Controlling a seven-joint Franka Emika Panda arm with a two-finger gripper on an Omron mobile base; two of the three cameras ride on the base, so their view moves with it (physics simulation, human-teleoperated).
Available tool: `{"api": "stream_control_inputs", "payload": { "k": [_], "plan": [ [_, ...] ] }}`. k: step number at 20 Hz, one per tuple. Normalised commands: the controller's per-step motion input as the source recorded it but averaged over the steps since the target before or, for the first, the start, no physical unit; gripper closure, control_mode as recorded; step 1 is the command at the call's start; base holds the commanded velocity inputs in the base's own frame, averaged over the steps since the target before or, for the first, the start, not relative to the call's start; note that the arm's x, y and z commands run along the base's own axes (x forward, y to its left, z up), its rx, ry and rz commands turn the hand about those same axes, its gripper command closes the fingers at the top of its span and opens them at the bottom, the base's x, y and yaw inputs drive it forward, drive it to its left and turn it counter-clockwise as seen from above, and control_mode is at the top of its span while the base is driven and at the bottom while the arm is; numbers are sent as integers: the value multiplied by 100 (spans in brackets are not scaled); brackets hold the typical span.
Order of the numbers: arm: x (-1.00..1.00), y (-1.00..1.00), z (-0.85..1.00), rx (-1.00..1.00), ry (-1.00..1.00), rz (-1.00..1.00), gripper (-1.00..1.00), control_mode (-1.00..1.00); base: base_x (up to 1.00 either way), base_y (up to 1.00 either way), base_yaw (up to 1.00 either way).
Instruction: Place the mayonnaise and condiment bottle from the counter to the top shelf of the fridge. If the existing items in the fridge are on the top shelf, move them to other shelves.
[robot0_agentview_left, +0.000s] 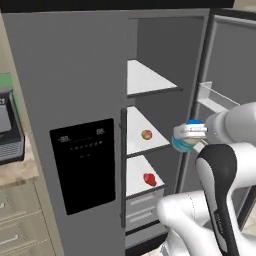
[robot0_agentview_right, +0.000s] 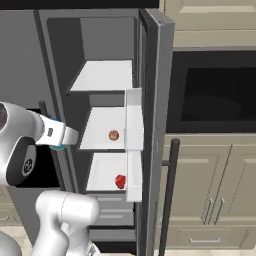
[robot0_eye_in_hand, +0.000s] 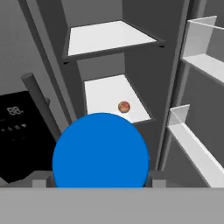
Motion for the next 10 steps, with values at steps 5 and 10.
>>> {"api": "stream_control_inputs", "payload": {
  "k": [5, 10],
  "plan": [
    [0, 0, 0, 0, 0, 0, 100, 100, 2, 0, 4],
    [0, 0, 0, 0, 0, 0, 100, 100, 41, 14, 1]
  ]
}}
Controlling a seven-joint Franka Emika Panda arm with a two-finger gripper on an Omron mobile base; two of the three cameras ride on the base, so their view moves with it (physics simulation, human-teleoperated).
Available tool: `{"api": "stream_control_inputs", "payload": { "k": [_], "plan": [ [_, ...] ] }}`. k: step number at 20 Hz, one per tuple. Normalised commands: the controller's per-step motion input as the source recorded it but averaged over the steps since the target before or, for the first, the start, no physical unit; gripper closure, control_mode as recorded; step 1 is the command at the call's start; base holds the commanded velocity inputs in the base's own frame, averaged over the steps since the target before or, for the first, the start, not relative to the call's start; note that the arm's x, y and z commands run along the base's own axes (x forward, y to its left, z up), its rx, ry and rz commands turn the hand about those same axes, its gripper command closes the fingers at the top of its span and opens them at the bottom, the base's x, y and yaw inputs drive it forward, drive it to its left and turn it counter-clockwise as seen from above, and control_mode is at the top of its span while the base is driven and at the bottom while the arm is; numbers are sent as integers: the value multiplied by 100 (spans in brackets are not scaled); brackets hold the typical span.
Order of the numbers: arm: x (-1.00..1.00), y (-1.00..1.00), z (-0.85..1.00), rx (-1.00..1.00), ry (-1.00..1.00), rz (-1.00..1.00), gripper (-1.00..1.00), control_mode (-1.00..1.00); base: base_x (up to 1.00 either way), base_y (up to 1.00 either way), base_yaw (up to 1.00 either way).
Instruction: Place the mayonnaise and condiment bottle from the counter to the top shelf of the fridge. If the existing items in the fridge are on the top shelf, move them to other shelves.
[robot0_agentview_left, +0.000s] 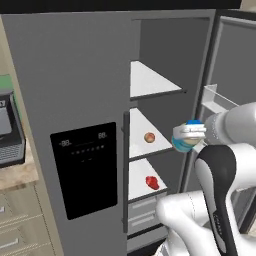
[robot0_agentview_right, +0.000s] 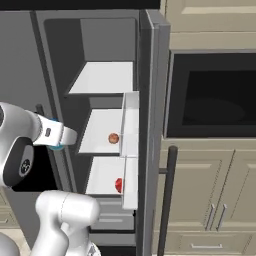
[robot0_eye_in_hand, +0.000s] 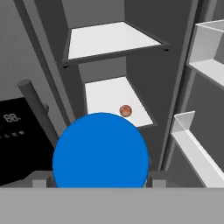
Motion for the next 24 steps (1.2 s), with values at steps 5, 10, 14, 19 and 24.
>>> {"api": "stream_control_inputs", "payload": {
  "k": [5, 10, 14, 19, 24],
  "plan": [
    [0, 0, 0, 0, 0, 0, 100, 100, 47, 7, 6],
    [0, 0, 0, 0, 0, 0, 100, 100, 1, 0, 0],
    [0, -9, 69, 3, -18, 3, 100, -100, 0, 0, 0],
    [12, -21, 97, -1, -16, 0, 100, -100, 0, 0, 0],
    [69, -12, 50, -14, -2, 0, 100, -100, 0, 0, 0]
  ]
}}
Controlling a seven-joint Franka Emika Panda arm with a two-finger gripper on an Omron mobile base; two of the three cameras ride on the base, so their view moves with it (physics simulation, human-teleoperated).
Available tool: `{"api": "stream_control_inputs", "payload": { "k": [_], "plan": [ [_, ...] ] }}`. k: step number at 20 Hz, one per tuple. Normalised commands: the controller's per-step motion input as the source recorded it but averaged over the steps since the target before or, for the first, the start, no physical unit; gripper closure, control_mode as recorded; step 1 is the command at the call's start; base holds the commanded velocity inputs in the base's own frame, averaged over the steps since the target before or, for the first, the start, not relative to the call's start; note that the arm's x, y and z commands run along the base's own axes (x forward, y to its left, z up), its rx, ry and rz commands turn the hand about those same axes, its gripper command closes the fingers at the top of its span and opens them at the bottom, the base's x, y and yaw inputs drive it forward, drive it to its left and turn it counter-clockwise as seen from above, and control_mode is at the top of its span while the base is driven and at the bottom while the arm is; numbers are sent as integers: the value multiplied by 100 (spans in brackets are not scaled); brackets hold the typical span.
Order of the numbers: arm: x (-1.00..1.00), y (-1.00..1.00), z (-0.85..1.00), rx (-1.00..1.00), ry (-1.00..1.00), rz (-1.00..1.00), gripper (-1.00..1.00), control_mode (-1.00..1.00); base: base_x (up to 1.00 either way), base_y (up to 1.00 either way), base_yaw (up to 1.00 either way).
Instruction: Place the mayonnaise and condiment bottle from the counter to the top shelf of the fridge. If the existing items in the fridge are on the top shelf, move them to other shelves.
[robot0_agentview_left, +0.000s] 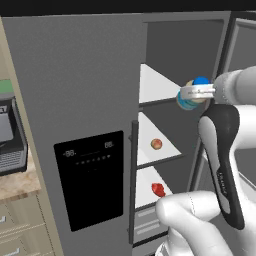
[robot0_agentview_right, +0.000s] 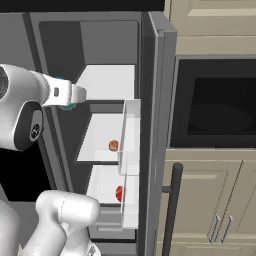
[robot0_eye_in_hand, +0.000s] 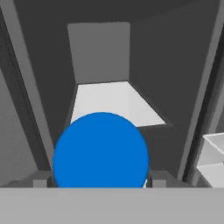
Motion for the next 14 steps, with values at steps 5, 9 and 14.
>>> {"api": "stream_control_inputs", "payload": {
  "k": [5, 9, 14],
  "plan": [
    [36, -3, 19, -12, 4, 0, 100, -100, 0, 0, 0],
    [27, -3, -12, 0, -1, 1, 100, -100, 0, 0, 0],
    [62, -14, -15, -1, -1, 8, 100, -100, 0, 0, 0]
  ]
}}
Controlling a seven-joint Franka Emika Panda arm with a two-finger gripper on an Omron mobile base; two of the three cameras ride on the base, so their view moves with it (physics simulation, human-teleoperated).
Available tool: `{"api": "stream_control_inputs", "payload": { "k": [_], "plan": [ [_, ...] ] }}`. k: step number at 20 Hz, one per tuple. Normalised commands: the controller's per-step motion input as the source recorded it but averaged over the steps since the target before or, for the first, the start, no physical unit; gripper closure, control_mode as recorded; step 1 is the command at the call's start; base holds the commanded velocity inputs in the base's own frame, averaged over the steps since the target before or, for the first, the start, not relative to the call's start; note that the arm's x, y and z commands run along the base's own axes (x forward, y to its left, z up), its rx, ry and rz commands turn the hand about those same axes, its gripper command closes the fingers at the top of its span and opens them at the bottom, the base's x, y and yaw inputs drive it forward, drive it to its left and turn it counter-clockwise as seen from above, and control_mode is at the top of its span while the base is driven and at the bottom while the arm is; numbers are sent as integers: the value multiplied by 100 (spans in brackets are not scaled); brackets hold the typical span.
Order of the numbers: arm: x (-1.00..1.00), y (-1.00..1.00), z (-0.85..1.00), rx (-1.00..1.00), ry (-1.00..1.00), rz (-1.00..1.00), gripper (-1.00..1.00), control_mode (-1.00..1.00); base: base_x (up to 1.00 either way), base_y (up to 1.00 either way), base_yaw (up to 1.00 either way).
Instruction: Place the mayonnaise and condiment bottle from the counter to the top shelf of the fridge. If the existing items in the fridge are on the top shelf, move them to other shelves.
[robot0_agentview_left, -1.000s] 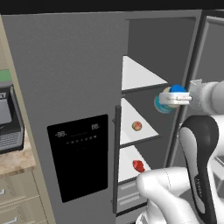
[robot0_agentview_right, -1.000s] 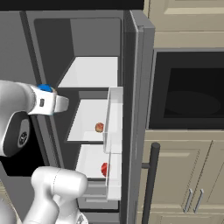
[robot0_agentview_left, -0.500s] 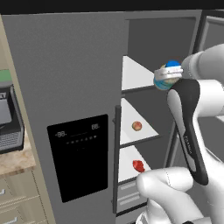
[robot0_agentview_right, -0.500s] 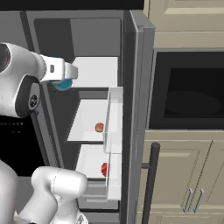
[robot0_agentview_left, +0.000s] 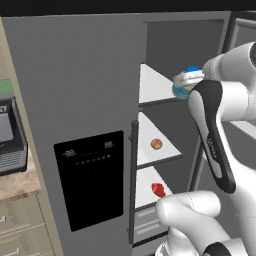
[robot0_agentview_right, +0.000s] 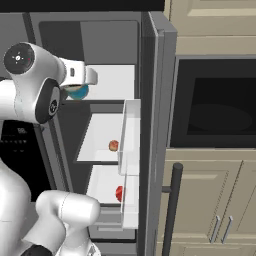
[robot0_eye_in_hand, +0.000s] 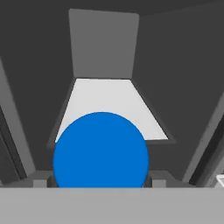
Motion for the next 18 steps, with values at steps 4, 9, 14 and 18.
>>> {"api": "stream_control_inputs", "payload": {
  "k": [4, 9, 14, 18],
  "plan": [
    [62, -15, -3, 0, 0, 9, 100, -100, 0, 0, 0],
    [48, -6, -1, -1, 0, 2, 100, -100, 0, 0, 0],
    [49, 0, -22, -12, 1, 0, 100, -100, 0, 0, 0],
    [65, 0, -16, -7, 2, 0, 100, -100, 0, 0, 0]
  ]
}}
